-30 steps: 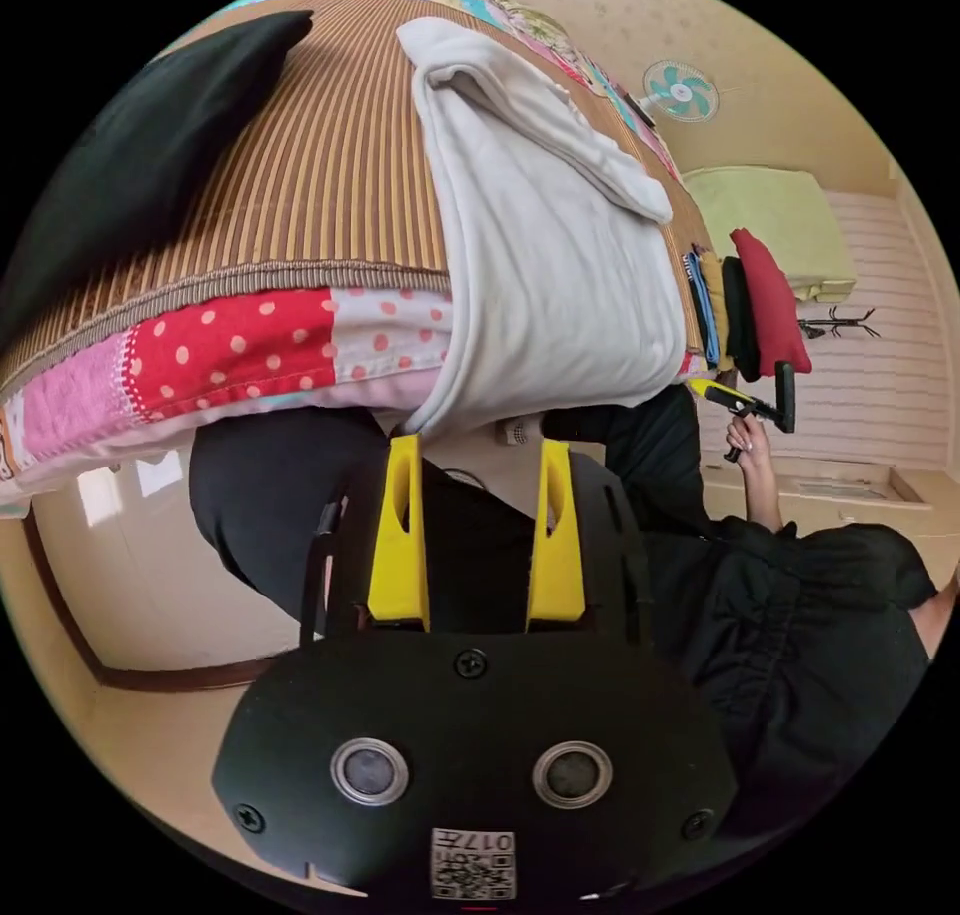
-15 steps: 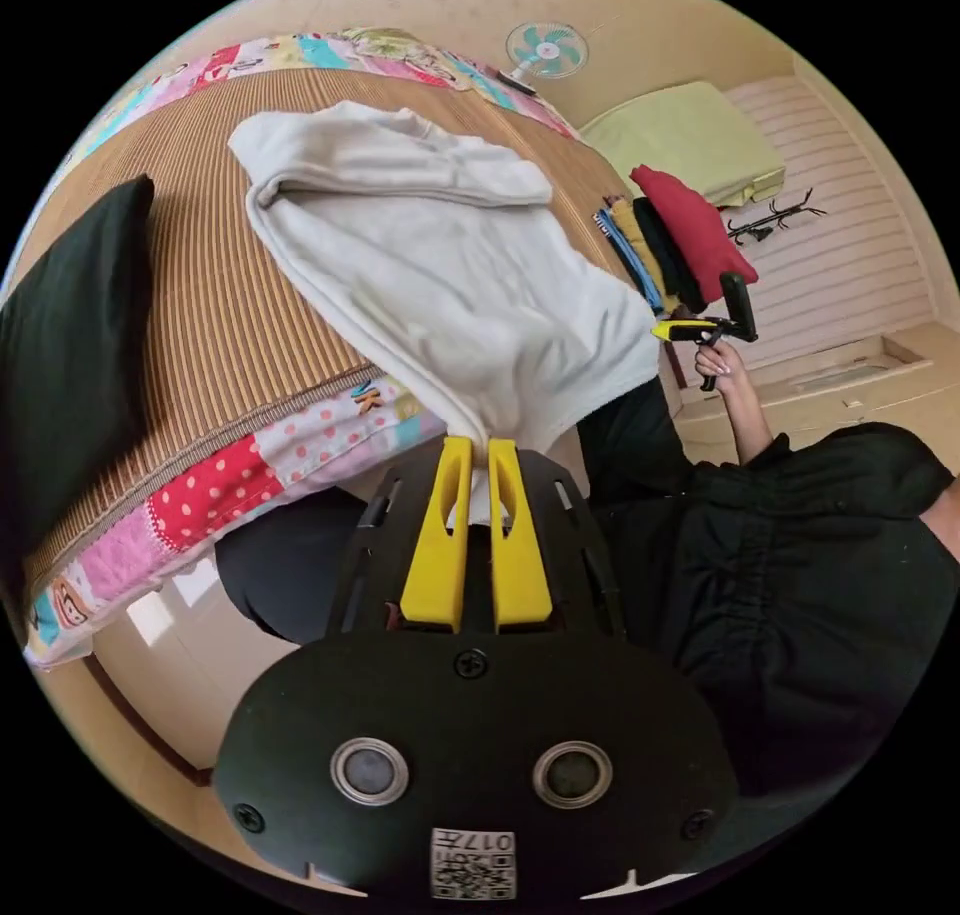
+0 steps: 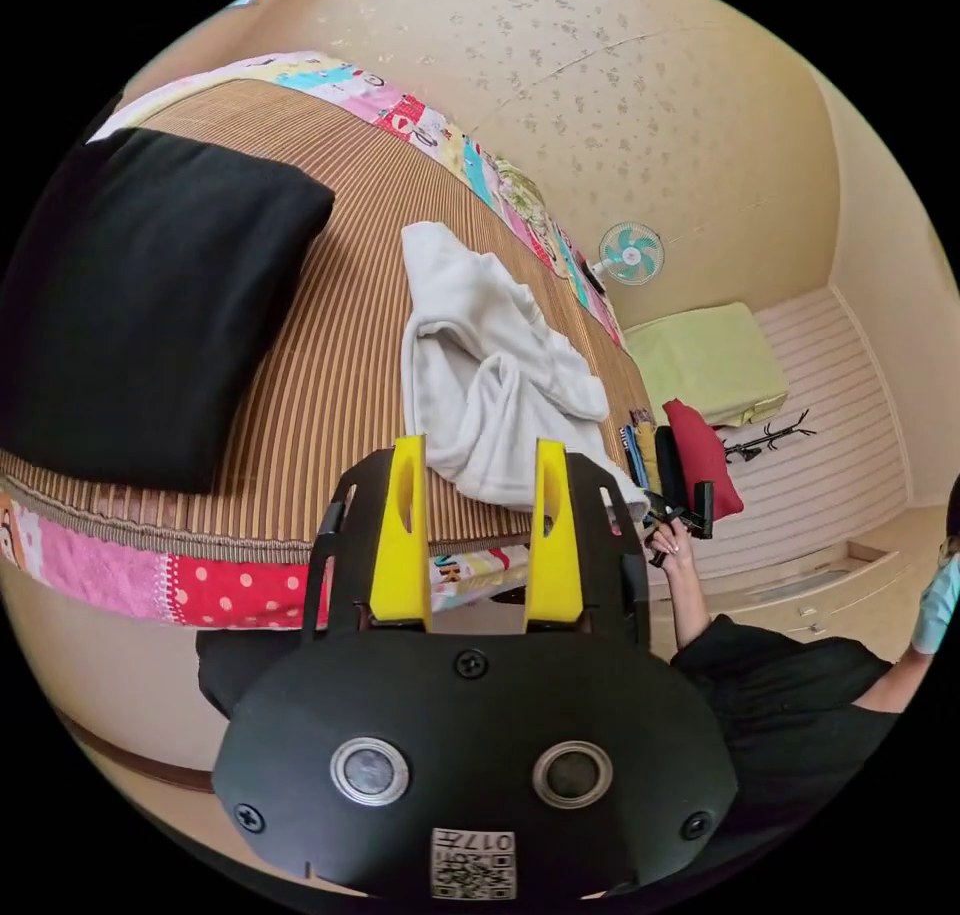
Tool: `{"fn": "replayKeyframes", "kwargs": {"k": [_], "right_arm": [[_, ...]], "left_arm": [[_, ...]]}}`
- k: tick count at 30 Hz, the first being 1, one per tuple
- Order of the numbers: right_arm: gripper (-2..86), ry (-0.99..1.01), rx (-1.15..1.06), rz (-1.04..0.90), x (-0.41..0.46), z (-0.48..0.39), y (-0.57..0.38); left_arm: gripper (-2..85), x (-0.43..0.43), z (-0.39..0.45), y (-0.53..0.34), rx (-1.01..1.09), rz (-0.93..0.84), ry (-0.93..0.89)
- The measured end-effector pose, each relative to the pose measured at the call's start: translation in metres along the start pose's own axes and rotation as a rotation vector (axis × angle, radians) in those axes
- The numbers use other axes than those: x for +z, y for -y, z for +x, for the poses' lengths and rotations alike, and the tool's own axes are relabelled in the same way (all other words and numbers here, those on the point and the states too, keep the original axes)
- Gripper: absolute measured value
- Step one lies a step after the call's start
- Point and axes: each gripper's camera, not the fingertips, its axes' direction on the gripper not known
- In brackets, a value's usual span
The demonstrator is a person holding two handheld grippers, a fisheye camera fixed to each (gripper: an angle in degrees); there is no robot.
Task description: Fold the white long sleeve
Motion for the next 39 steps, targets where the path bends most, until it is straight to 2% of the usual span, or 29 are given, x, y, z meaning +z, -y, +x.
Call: {"fn": "replayKeyframes", "kwargs": {"k": [3,7,11,14,16,19,21,23,25,29,34,36,39], "right_arm": [[8.9,0.083,0.052,0.018,-0.014,0.014,-0.019],[11.2,0.091,0.055,0.025,-0.029,0.024,-0.038],[12.4,0.134,0.031,-0.008,-0.03,0.033,-0.045],[12.3,0.169,0.039,-0.037,-0.028,0.04,-0.049],[11.0,0.21,0.043,-0.03,-0.031,0.044,-0.054],[6.1,0.28,0.032,-0.004,-0.043,0.048,-0.066],[4.4,0.45,-0.011,0.013,-0.059,0.045,-0.074],[3.4,0.729,-0.119,0.142,-0.098,0.032,-0.09],[3.1,0.811,-0.211,0.211,-0.127,0.018,-0.105],[2.7,0.814,-0.351,0.264,-0.169,-0.013,-0.149],[2.7,0.845,-0.484,0.301,-0.184,-0.038,-0.194],[2.7,0.803,-0.473,0.32,-0.18,-0.047,-0.188],[2.9,0.573,-0.365,0.311,-0.153,-0.057,-0.139]], "left_arm": [[16.2,-0.008,-0.003,-0.028,-0.035,0.027,-0.073],[17.0,-0.016,-0.003,-0.037,0.008,0.05,0.064],[16.2,0.003,-0.006,-0.018,0.113,-0.042,0.06],[9.1,0.023,-0.014,-0.008,0.12,-0.136,0.004],[6.6,0.018,-0.014,-0.008,0.119,-0.138,-0.011],[5.9,-0.013,-0.01,-0.016,0.155,-0.071,-0.139],[5.5,-0.041,-0.006,-0.024,0.184,-0.005,-0.308],[5.2,-0.083,0.006,-0.035,0.255,0.092,-0.506],[5.2,-0.114,0.019,-0.043,0.34,0.144,-0.595],[5.1,-0.167,0.031,-0.067,0.449,0.17,-0.724],[5.1,-0.185,0.017,-0.109,0.371,0.246,-0.82],[5.1,-0.181,0.013,-0.112,0.323,0.284,-0.809],[5.1,-0.163,0.016,-0.079,0.286,0.306,-0.683]]}}
